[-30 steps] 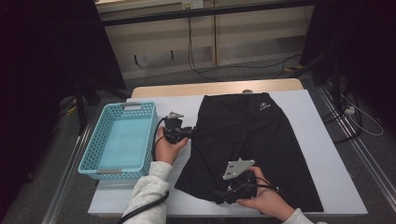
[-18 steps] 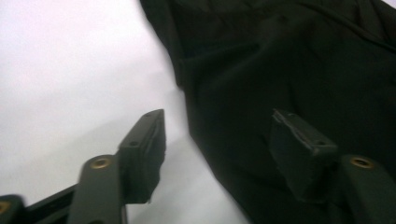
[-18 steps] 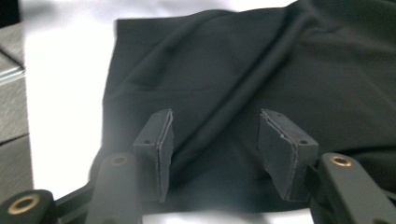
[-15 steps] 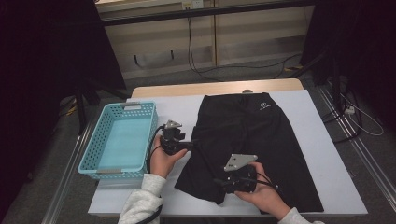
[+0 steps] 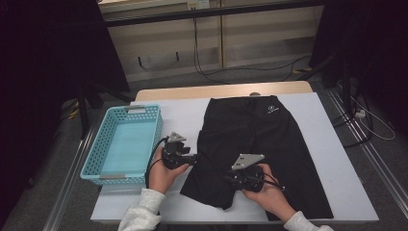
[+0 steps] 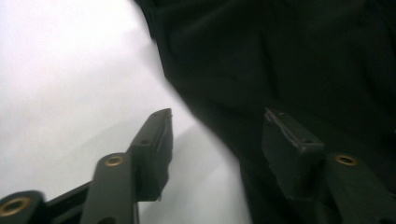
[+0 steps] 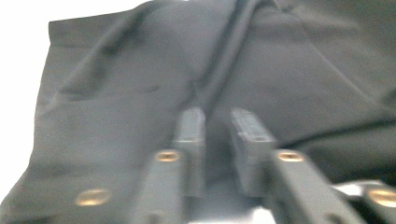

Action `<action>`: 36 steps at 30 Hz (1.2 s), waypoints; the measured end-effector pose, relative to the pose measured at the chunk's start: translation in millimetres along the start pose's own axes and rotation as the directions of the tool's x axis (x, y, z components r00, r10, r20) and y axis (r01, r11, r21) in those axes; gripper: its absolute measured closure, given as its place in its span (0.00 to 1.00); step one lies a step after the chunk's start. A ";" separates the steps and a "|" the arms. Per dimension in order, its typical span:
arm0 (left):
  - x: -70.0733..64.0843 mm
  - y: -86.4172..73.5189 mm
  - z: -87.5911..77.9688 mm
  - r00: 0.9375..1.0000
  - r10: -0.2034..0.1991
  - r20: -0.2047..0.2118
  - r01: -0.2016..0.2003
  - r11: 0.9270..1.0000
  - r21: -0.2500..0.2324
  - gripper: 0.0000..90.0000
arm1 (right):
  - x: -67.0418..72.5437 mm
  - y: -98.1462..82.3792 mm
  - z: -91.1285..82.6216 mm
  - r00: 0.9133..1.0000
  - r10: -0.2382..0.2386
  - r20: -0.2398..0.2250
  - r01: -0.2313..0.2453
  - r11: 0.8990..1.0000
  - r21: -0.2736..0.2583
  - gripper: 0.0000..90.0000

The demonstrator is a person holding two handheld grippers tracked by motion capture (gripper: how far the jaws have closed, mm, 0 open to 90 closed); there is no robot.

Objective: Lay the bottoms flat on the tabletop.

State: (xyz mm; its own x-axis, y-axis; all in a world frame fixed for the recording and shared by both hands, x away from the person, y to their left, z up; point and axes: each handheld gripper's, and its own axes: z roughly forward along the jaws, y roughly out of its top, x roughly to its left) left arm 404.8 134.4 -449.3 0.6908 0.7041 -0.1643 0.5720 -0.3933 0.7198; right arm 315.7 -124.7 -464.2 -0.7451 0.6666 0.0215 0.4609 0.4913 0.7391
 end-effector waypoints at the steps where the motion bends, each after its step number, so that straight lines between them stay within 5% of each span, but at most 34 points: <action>1: -0.1 -1.7 -1.3 1.000 -0.003 0.008 0.003 1.000 0.005 0.53 | -2.5 -1.3 -1.4 1.000 0.017 -0.001 -0.017 1.000 -0.001 0.90; 3: -1.8 -5.3 -3.3 1.000 0.001 0.010 -0.001 1.000 0.012 0.55 | -6.0 -4.0 -2.9 0.999 0.028 -0.024 -0.029 1.000 -0.007 0.99; 10: -9.1 -14.7 -9.2 0.999 0.026 0.031 -0.028 0.999 0.040 0.61 | -6.0 -6.4 -7.8 1.000 0.021 -0.016 -0.021 1.000 0.006 1.00; 19: -12.0 -20.7 -10.0 0.999 0.022 0.048 -0.025 0.997 0.079 0.80 | -7.0 -8.8 -11.8 1.000 0.014 0.005 -0.014 1.000 0.014 0.99; 25: -13.0 -21.3 -8.8 0.997 0.018 0.076 -0.025 0.996 0.088 0.98 | -7.9 -2.3 -14.5 0.999 0.027 0.040 -0.026 0.999 -0.026 0.82; 36: -16.8 -18.8 -19.6 0.996 -0.026 0.090 0.018 0.996 0.087 1.00 | -0.3 8.1 -12.1 0.999 0.032 -0.001 -0.032 0.998 -0.063 0.68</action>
State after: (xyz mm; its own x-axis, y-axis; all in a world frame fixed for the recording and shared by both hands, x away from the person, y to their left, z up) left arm 373.7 141.6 -446.8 0.7125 0.6582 -0.2430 0.6209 -0.4302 0.6553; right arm 313.9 -127.7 -450.1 -0.7304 0.6814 0.0457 0.4532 0.4336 0.7788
